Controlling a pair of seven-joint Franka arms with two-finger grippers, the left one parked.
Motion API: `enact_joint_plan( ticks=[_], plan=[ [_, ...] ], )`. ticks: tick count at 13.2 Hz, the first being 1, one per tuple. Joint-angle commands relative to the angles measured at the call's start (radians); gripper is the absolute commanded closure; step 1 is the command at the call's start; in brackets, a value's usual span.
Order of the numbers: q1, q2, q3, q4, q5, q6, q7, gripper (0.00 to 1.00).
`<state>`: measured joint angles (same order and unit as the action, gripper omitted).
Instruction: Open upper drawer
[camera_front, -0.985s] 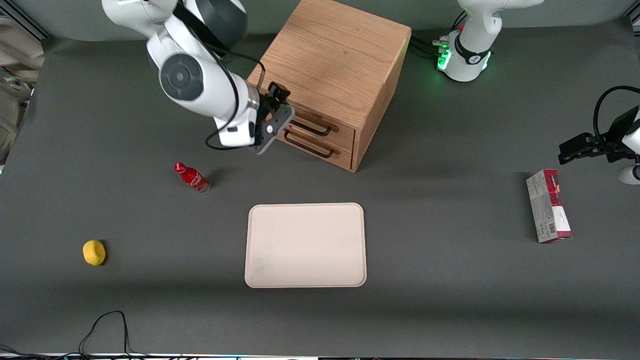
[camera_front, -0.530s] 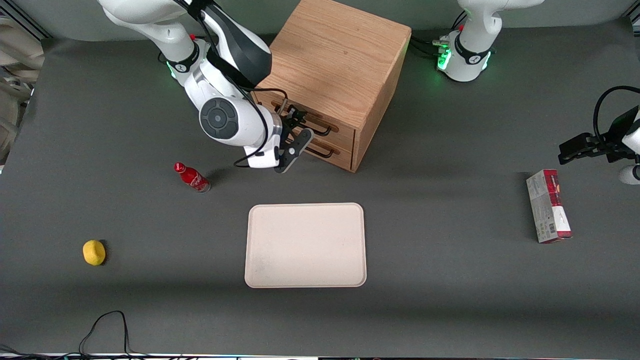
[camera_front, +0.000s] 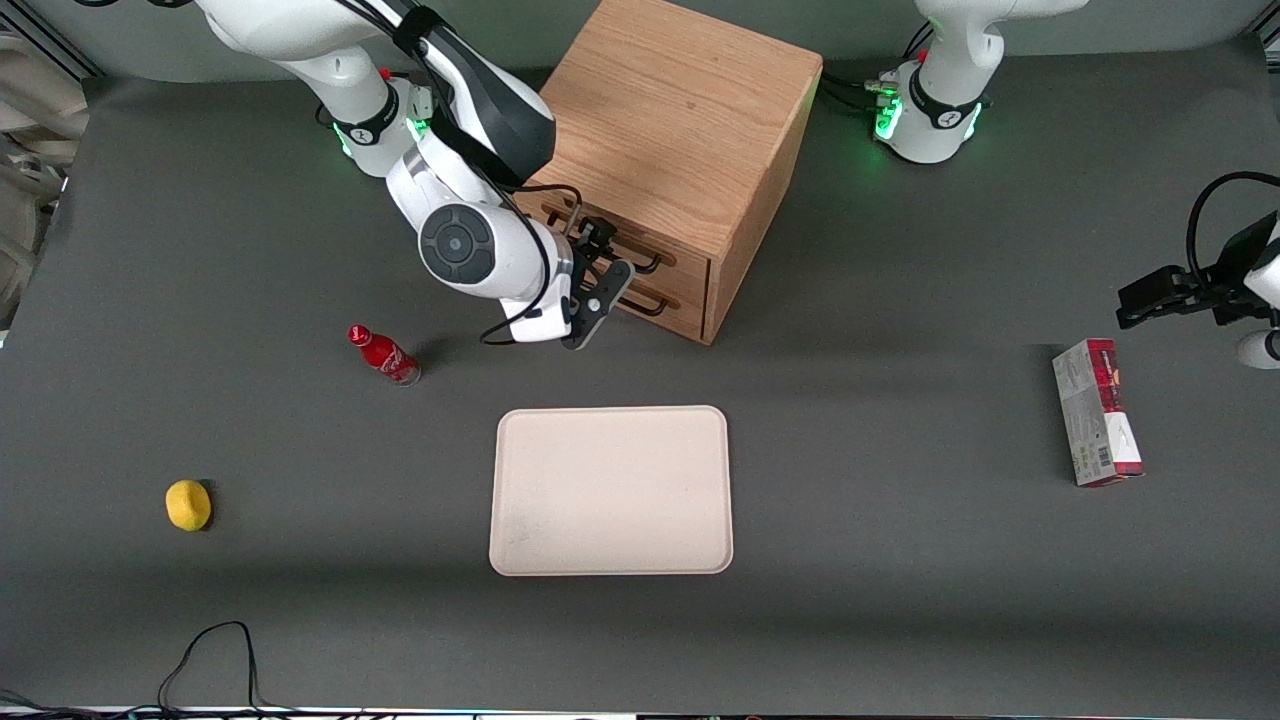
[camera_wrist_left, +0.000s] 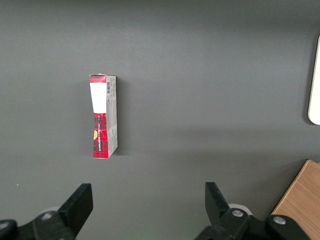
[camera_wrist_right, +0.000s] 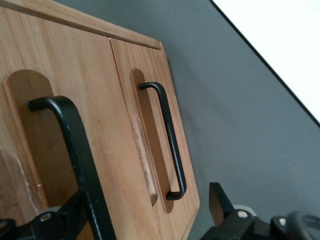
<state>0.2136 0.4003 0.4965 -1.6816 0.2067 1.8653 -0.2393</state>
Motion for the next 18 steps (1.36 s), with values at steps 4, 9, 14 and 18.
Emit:
enact_joint_plan(
  ticks=[4, 9, 14, 18],
  plan=[
    [-0.014, 0.086, -0.024, 0.159, -0.251, 0.012, -0.026, 0.00],
    [-0.016, 0.182, -0.099, 0.285, -0.326, 0.012, -0.023, 0.00],
    [-0.016, 0.212, -0.121, 0.353, -0.326, 0.006, -0.011, 0.00],
    [-0.019, 0.189, -0.137, 0.384, -0.316, -0.049, -0.006, 0.00]
  ],
)
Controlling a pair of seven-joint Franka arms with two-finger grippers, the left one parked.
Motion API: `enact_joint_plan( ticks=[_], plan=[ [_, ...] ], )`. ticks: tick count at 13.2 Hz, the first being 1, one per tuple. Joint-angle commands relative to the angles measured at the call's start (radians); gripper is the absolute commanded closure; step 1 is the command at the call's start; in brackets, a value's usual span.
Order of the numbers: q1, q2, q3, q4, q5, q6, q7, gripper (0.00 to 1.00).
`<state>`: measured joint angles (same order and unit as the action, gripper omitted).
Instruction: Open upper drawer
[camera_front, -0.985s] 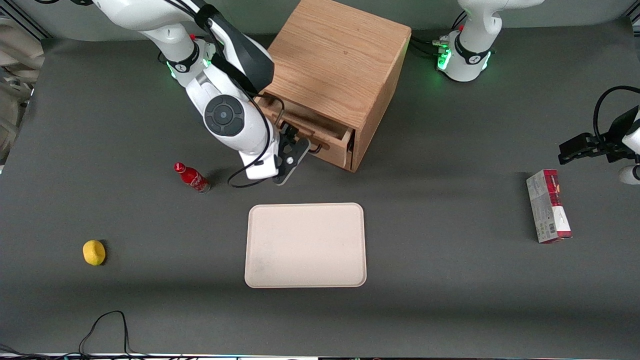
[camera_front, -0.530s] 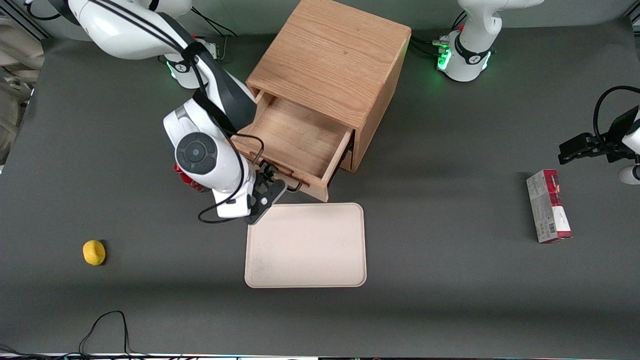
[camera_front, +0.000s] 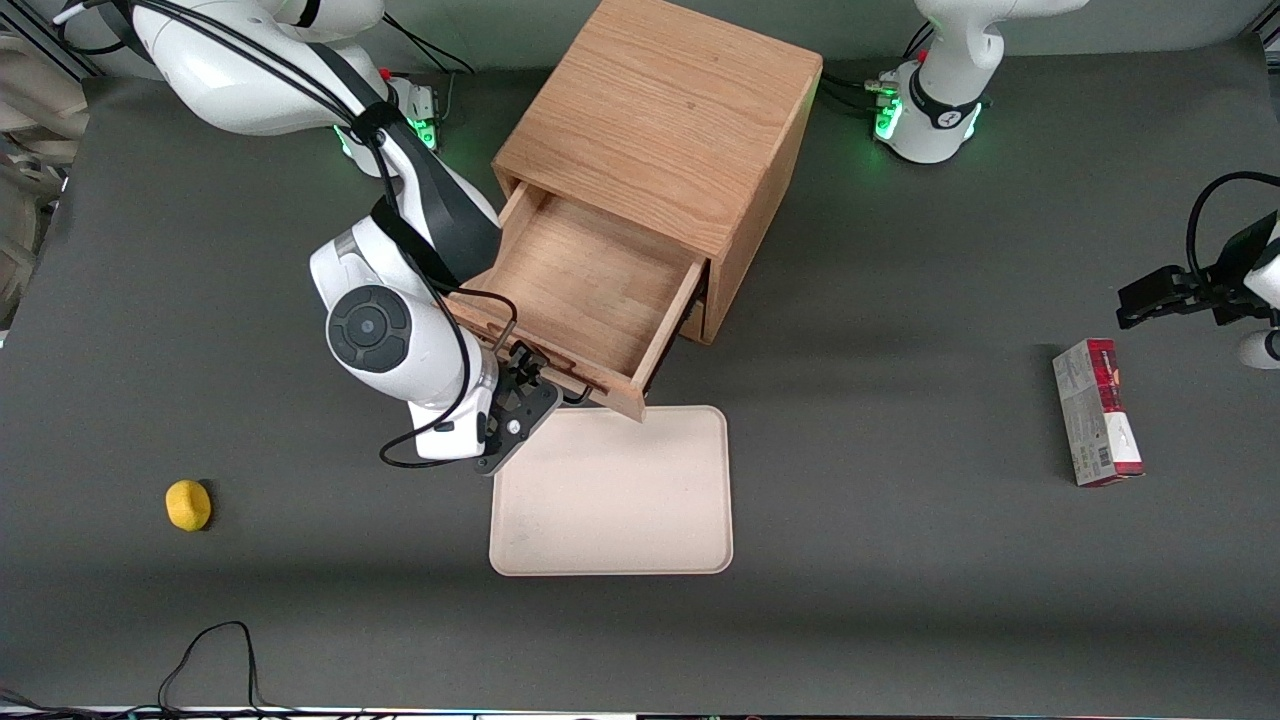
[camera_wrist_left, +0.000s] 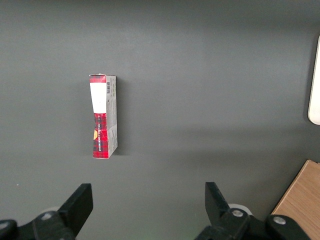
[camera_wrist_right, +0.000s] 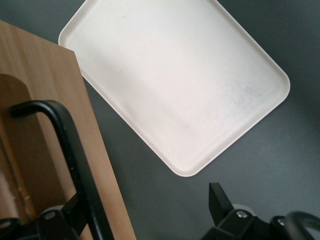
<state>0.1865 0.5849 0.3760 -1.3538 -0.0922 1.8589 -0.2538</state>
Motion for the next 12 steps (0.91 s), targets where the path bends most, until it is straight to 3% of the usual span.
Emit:
enact_joint_plan(
  ticks=[1, 5, 8, 10, 12],
  plan=[
    [0.008, 0.001, -0.020, 0.073, -0.017, -0.059, 0.008, 0.00],
    [0.008, 0.001, -0.042, 0.143, -0.021, -0.139, 0.004, 0.00],
    [0.008, -0.034, -0.104, 0.156, -0.026, -0.164, -0.002, 0.00],
    [0.008, -0.091, -0.187, 0.145, 0.006, -0.220, 0.001, 0.00],
    [0.008, -0.118, -0.297, 0.140, 0.098, -0.332, 0.010, 0.00]
  ],
)
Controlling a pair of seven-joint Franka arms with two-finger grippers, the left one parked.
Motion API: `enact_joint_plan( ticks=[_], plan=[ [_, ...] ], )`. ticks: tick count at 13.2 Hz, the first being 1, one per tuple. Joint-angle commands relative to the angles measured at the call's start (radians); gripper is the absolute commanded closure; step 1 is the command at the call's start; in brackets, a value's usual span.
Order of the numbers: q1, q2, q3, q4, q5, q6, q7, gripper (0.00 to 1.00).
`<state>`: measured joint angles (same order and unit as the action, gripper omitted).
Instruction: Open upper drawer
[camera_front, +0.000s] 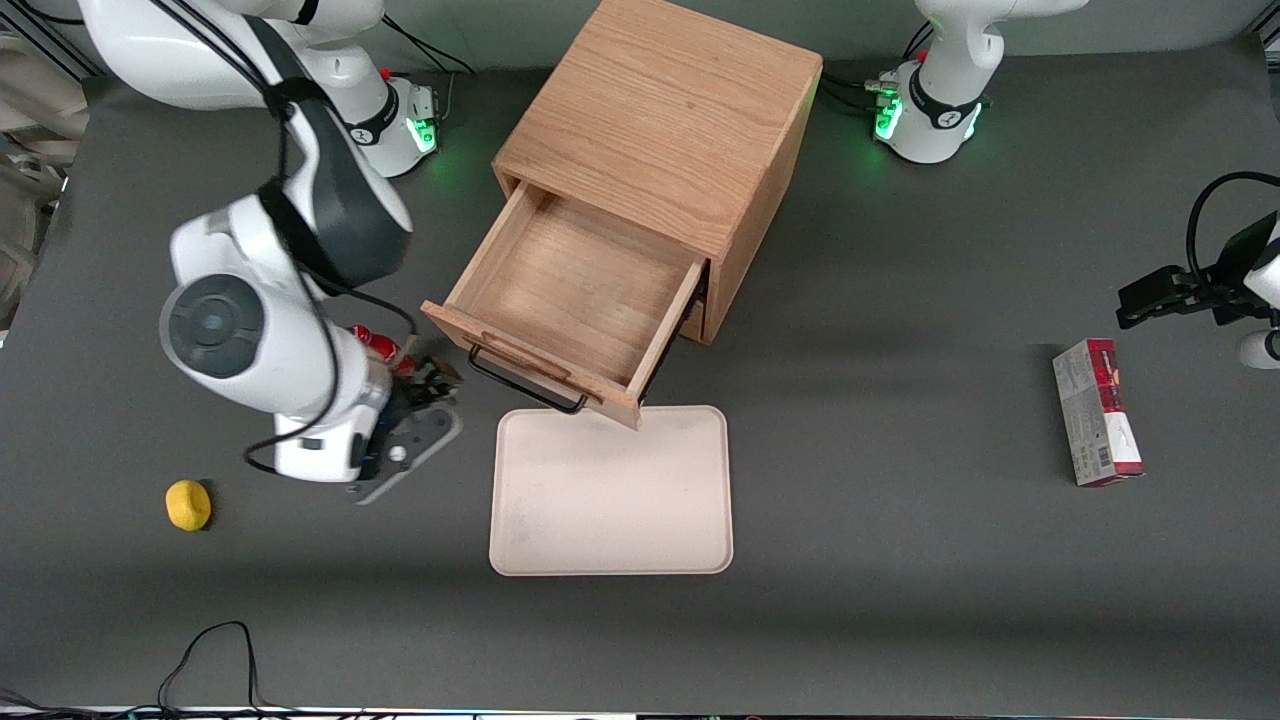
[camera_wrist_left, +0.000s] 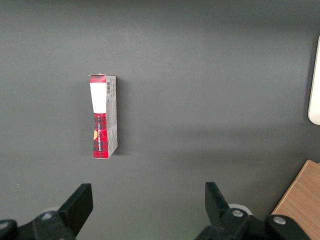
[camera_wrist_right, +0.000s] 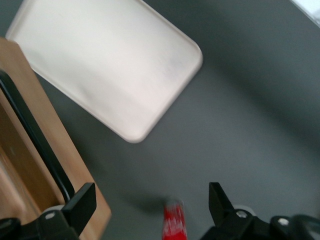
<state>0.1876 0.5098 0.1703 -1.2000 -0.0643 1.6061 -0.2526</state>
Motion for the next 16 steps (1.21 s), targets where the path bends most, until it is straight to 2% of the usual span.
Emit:
enact_joint_plan(
  ticks=[1, 4, 6, 8, 10, 12, 14, 16],
  plan=[
    [0.010, -0.071, -0.133, -0.025, 0.080, -0.107, 0.033, 0.00],
    [0.010, -0.184, -0.172, -0.123, 0.072, -0.156, 0.331, 0.00],
    [0.007, -0.279, -0.184, -0.214, 0.083, -0.152, 0.465, 0.00],
    [0.007, -0.415, -0.241, -0.379, 0.141, -0.085, 0.478, 0.00],
    [0.004, -0.551, -0.264, -0.548, 0.141, 0.003, 0.481, 0.00],
    [-0.034, -0.576, -0.253, -0.567, 0.123, 0.011, 0.481, 0.00],
    [-0.072, -0.579, -0.221, -0.558, 0.069, 0.014, 0.478, 0.00],
    [-0.092, -0.586, -0.181, -0.556, 0.063, 0.014, 0.481, 0.00]
  ],
)
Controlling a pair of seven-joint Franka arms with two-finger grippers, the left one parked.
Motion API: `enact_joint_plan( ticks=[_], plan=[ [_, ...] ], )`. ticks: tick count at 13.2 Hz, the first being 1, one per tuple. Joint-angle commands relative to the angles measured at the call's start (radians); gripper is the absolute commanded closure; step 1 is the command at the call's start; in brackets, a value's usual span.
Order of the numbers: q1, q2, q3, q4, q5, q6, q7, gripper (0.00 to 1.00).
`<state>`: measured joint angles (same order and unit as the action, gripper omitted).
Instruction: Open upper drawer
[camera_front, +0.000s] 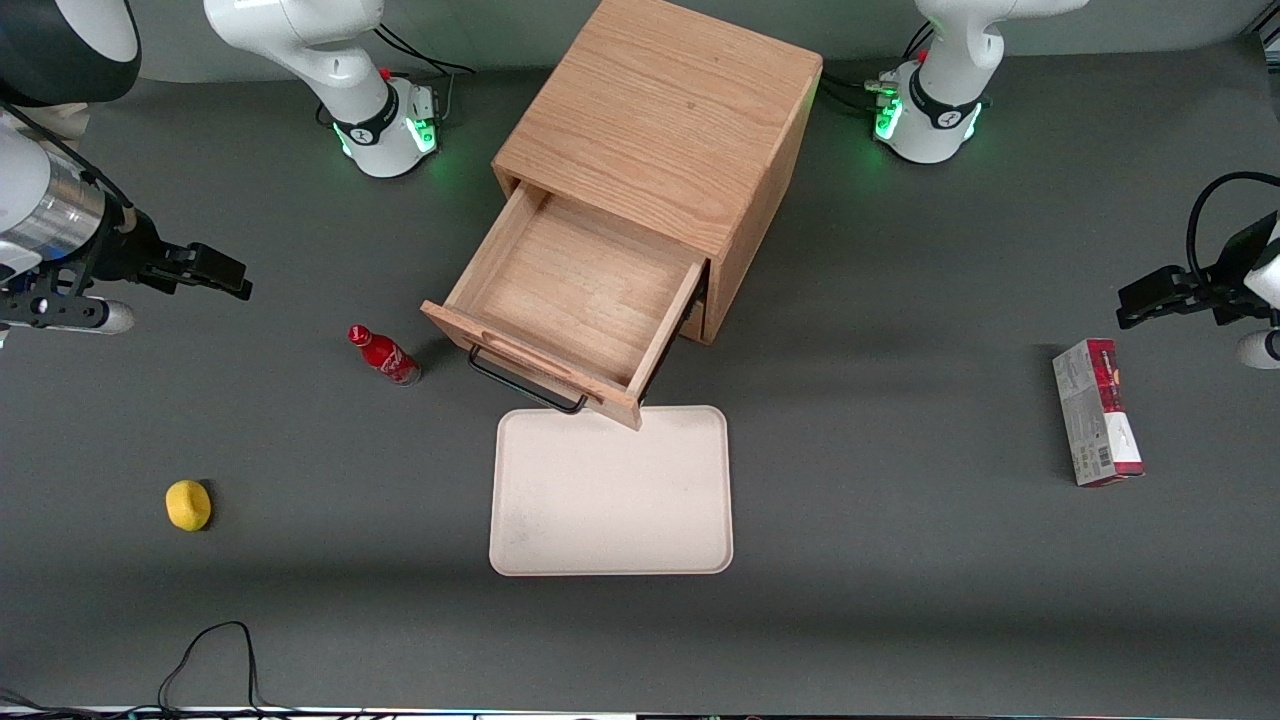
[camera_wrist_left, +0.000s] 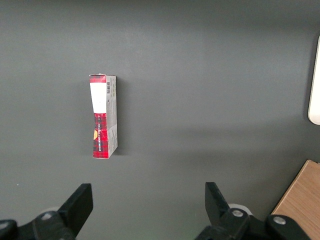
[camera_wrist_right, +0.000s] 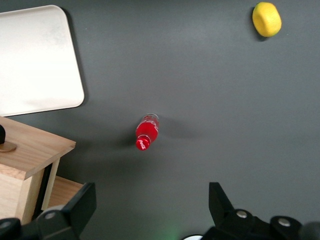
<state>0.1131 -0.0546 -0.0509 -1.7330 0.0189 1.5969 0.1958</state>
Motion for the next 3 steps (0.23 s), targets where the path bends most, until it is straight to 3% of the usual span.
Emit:
enact_joint_plan(
  ticks=[1, 3],
  plan=[
    [-0.018, -0.024, 0.039, -0.023, -0.022, 0.025, 0.030, 0.00],
    [-0.018, -0.024, 0.042, -0.022, -0.049, 0.026, 0.030, 0.00]
  ],
)
